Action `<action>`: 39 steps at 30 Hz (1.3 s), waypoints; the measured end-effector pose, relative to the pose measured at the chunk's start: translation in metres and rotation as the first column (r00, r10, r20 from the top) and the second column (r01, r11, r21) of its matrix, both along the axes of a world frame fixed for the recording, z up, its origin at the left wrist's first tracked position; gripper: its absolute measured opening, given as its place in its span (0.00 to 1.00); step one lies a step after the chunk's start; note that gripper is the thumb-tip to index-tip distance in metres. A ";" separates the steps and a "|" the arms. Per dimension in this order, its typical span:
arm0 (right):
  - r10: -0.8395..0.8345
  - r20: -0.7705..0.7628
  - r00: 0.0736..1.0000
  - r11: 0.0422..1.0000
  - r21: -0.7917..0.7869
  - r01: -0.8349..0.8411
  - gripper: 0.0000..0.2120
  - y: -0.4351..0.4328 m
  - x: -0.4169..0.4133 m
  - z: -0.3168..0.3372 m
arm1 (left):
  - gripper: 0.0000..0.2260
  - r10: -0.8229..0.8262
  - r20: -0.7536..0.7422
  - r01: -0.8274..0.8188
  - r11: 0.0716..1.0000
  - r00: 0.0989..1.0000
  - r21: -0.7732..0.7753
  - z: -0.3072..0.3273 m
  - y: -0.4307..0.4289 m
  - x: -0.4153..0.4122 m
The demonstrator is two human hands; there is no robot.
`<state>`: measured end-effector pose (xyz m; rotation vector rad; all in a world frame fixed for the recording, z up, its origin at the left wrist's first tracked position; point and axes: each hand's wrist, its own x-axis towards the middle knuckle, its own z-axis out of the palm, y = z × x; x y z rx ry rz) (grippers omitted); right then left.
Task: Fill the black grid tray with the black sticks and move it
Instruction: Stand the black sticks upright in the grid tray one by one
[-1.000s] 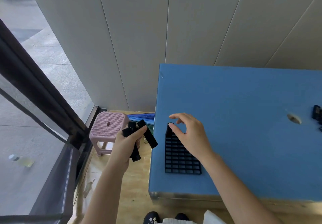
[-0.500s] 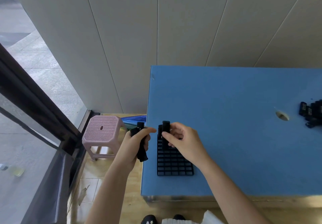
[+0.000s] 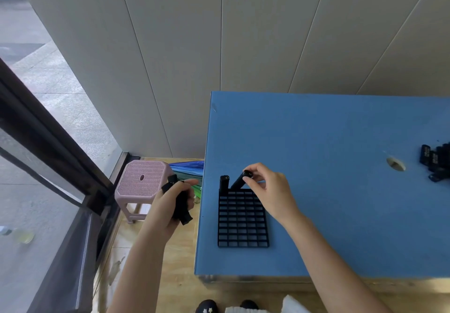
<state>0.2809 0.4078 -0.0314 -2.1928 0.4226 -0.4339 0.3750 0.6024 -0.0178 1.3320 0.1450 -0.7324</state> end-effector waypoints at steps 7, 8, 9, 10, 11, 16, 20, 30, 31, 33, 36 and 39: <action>0.082 -0.060 0.995 0.994 -0.067 -0.086 0.07 0.001 0.006 -0.002 | 0.05 0.013 0.014 -0.013 1.000 1.000 -0.016 0.003 0.000 -0.002; 0.097 -0.072 0.993 0.991 -0.086 -0.103 0.07 0.001 0.007 -0.001 | 0.04 0.012 0.012 -0.012 1.000 1.000 -0.017 0.003 0.000 -0.002; 0.111 -0.084 0.990 0.987 -0.110 -0.120 0.08 0.000 0.007 -0.001 | 0.04 0.011 0.008 -0.011 1.000 1.000 -0.022 0.004 0.000 -0.003; 0.125 -0.095 0.988 0.981 -0.139 -0.138 0.08 0.000 0.008 0.000 | 0.04 0.012 0.001 -0.012 1.000 1.000 -0.028 0.003 0.000 -0.003; 0.141 -0.109 0.984 0.973 -0.168 -0.158 0.08 0.001 0.009 0.001 | 0.04 0.014 -0.006 -0.014 0.999 1.000 -0.036 0.003 -0.001 -0.003; 0.168 -0.144 0.975 0.937 -0.282 -0.204 0.10 0.006 0.013 0.004 | 0.07 0.024 -0.048 -0.030 0.991 0.999 -0.128 0.000 -0.002 -0.003; 0.131 -0.120 0.984 0.933 -0.321 -0.163 0.17 0.009 0.011 0.004 | 0.11 -0.009 -0.024 0.005 0.989 1.000 -0.148 0.001 -0.002 -0.007; 0.193 -0.125 0.973 0.946 0.289 -0.150 0.12 0.067 0.001 0.023 | 0.11 -0.104 0.027 0.106 0.992 0.994 -0.070 0.014 -0.010 -0.021; 0.199 -0.128 0.972 0.926 0.349 -0.144 0.11 0.069 0.002 0.022 | 0.11 -0.108 0.022 0.109 0.990 0.994 -0.084 0.015 -0.011 -0.022; 0.199 -0.123 0.972 0.862 0.495 -0.114 0.09 0.071 0.004 0.021 | 0.12 -0.108 0.011 0.108 0.987 0.994 -0.120 0.017 -0.012 -0.023; 0.190 -0.154 0.970 0.761 0.648 -0.046 0.09 0.072 0.004 0.022 | 0.11 -0.109 0.000 0.108 0.981 0.994 -0.161 0.017 -0.013 -0.023; 0.190 -0.169 0.967 0.705 0.709 -0.015 0.10 0.068 0.001 0.024 | 0.10 -0.110 0.015 0.111 0.982 0.994 -0.154 0.016 -0.011 -0.022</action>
